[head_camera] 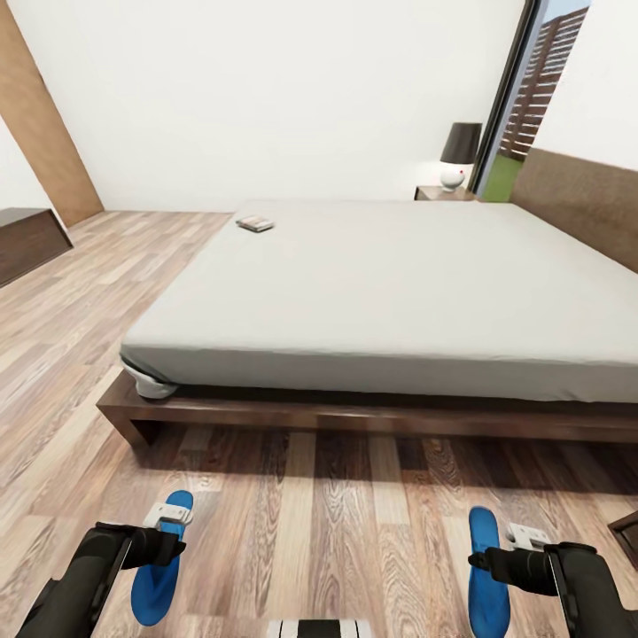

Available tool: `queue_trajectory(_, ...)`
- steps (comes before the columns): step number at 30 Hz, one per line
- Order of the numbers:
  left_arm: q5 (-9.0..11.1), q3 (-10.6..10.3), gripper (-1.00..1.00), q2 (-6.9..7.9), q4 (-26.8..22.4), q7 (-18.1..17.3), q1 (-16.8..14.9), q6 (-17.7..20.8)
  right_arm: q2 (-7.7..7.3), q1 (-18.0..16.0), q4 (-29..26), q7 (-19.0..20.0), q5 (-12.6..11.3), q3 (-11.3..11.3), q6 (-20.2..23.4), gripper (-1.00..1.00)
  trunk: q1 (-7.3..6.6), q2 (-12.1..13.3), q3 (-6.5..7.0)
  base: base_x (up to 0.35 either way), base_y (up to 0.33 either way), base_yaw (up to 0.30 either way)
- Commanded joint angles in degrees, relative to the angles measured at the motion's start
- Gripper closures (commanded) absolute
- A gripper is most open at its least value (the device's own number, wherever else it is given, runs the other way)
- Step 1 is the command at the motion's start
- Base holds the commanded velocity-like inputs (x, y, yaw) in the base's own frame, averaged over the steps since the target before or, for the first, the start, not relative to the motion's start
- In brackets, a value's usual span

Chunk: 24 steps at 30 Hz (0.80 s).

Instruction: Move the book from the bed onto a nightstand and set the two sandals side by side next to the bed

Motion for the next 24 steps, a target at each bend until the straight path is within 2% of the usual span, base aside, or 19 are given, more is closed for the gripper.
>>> queue_trajectory(1,-0.59,0.13,1.0,-0.03,-0.08,-0.58,-0.03,0.08,0.02,-0.06,-0.06,0.54,0.54,-0.13,0.11,1.0,0.01,-0.04,-0.28,0.0,0.0,0.0)
queue_trajectory(3,-0.59,0.13,1.0,-0.03,-0.06,-0.58,-0.03,0.08,0.02,-0.05,-0.06,0.56,0.54,-0.13,0.09,1.0,0.06,-0.06,-0.72,0.0,0.0,0.0)
queue_trajectory(11,-0.59,0.13,1.0,-0.04,-0.08,-0.58,-0.03,0.07,-0.33,-0.02,-0.02,0.5,0.54,-0.23,0.16,1.0,0.06,-0.06,-0.72,0.0,0.0,0.0)
queue_trajectory(13,-0.58,0.06,1.0,-0.3,-0.08,-0.58,-0.03,0.07,-3.74,-0.06,-0.23,0.92,0.58,-0.35,0.32,1.0,0.06,-0.06,-0.72,0.0,0.0,0.0)
queue_trajectory(14,-0.58,0.05,1.0,-0.51,-0.08,-0.58,-0.03,0.07,-6.02,-0.08,-0.26,1.04,0.51,-0.37,0.59,1.0,0.06,-0.06,-0.72,0.0,0.0,0.0)
queue_trajectory(15,-0.58,0.05,1.0,-0.72,-0.08,-0.58,-0.03,0.07,-8.57,-0.11,-0.27,1.12,0.41,-0.38,1.06,1.0,0.06,-0.06,-0.72,0.0,0.0,0.0)
queue_trajectory(16,-0.59,0.04,1.0,-1.06,-0.08,-0.58,-0.03,0.02,-13.33,-0.14,-0.2,1.23,0.28,-0.36,2.5,1.0,0.06,-0.06,-0.72,0.0,0.0,0.0)
queue_trajectory(18,-0.59,0.04,1.0,-1.25,-0.08,-0.58,-0.03,0.0,-16.83,-0.17,-0.17,1.57,0.22,-0.32,3.85,1.0,0.06,-0.06,-0.72,0.0,0.0,0.0)
queue_trajectory(20,-0.59,0.04,1.0,-1.31,-0.08,-0.58,-0.03,0.01,-18.27,-0.18,-0.19,2.32,0.29,-0.24,4.33,1.0,0.06,-0.06,-0.72,0.0,0.0,0.0)
queue_trajectory(24,-0.59,0.04,1.0,-1.77,-0.08,-0.58,-0.03,0.07,-18.82,-0.18,-0.27,3.12,0.36,0.31,4.53,1.0,0.11,-0.09,-1.16,0.0,0.0,0.0)
